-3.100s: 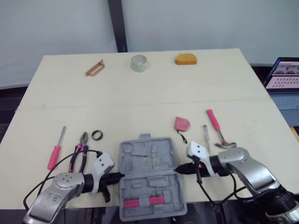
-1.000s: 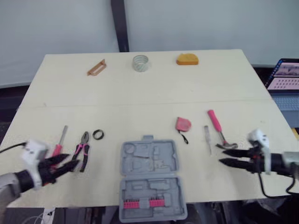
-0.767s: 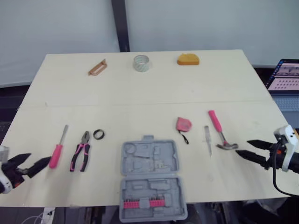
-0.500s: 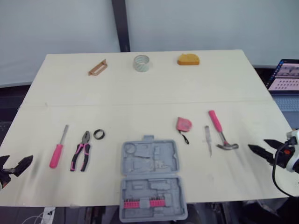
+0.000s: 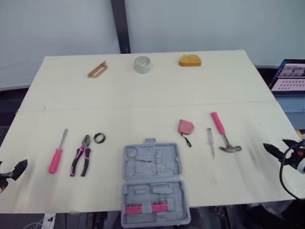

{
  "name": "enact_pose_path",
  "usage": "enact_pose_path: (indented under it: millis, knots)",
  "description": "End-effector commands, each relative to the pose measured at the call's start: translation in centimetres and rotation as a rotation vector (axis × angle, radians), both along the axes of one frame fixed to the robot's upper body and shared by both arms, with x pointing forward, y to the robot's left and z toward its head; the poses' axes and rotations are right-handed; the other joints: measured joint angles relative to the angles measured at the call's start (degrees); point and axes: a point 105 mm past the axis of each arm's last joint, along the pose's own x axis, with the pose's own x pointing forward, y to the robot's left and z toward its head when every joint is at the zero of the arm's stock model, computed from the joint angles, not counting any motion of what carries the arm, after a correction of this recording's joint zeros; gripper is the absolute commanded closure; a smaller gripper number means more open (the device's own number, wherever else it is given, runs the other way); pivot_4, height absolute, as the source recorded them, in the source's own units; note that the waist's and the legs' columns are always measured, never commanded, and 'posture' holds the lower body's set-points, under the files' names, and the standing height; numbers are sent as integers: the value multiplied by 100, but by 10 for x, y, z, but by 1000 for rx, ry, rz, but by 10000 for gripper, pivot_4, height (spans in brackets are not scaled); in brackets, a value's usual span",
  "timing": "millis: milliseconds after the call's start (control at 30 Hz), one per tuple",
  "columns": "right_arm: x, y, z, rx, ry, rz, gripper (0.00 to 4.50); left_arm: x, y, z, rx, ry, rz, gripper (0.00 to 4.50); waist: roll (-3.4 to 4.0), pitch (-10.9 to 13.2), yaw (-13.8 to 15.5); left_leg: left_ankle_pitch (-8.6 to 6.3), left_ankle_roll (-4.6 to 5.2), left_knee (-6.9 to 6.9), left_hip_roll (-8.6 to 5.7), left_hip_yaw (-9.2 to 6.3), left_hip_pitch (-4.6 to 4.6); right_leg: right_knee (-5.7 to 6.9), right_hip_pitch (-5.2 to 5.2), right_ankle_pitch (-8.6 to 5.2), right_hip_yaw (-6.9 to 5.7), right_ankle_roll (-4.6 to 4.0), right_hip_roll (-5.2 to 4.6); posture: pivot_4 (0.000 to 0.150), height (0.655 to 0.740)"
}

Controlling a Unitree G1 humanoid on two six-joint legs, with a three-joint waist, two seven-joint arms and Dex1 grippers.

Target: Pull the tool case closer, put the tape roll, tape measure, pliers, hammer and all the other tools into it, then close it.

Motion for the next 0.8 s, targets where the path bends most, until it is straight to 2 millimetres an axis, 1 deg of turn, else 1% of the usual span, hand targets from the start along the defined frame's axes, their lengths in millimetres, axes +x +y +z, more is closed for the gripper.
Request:
enact_pose_path:
  millis: [33,67,100,133,233,300,367,467,533,600,633,667,800]
  knots:
    - [7,71,33,91,-51,296,293,28,-54,26,42,-56,-299,59,0,0,15,0,0,2,2,-1,-2,0,0,0,-1,0,0,1500,7400]
    - [6,97,40,101,-43,401,293,35,-75,29,41,-54,-404,59,1,0,19,0,-1,4,2,-1,-1,1,1,1,0,1,0,1500,7400]
    - [5,113,43,104,-34,461,293,39,-86,31,40,-50,-464,59,1,0,26,0,-1,7,3,-1,-2,3,1,3,1,-1,0,1500,7400]
    - [4,138,50,105,-29,570,293,46,-101,33,51,-45,-547,59,2,-1,33,0,-2,10,4,-3,-1,6,1,3,2,-1,1,1500,7400]
    - [0,190,64,82,-21,780,293,58,-124,36,70,-35,-684,59,2,-1,47,-3,-7,12,9,-4,-2,5,-1,4,2,-2,9,1500,7400]
    - [-2,224,73,26,-30,946,293,66,-141,31,97,-1,-800,59,2,-1,40,-5,-9,8,12,-3,-4,2,-6,4,2,-2,14,1500,7400]
    - [-1,247,77,-20,-42,1050,293,73,-154,23,107,21,-875,59,2,0,32,-5,-9,8,12,0,-5,1,-9,4,1,-2,16,1500,7400]
    - [4,270,79,-45,-57,1121,293,83,-163,13,116,28,-913,59,0,-1,8,-5,-10,8,18,-1,-6,2,-11,4,0,-2,23,1500,7400]
    - [7,278,78,-61,-61,1141,293,89,-167,8,115,23,-911,59,-1,0,8,-5,-10,8,18,-1,-10,3,-15,4,-3,-3,24,1500,7400]
    - [11,282,78,-66,-71,1134,293,94,-166,5,132,14,-892,59,-6,0,6,-5,-10,13,18,-2,-14,5,-16,4,-5,-3,24,1500,7400]
    - [12,284,79,-62,-78,1131,0,95,-164,4,134,13,-886,5310,-8,-1,2,-5,-10,17,18,-4,-17,6,-16,5,-7,-3,24,1500,7400]
    - [13,285,79,-59,-83,1127,0,95,-163,2,134,12,-880,7975,-9,-1,-7,-5,-10,20,18,-4,-17,8,-17,5,-7,-3,24,1500,7400]
    - [13,291,75,-56,-87,1126,0,97,-160,-2,137,17,-873,27919,-9,-1,-56,-5,-10,21,21,-4,-17,10,-17,5,-8,-3,26,1500,7400]
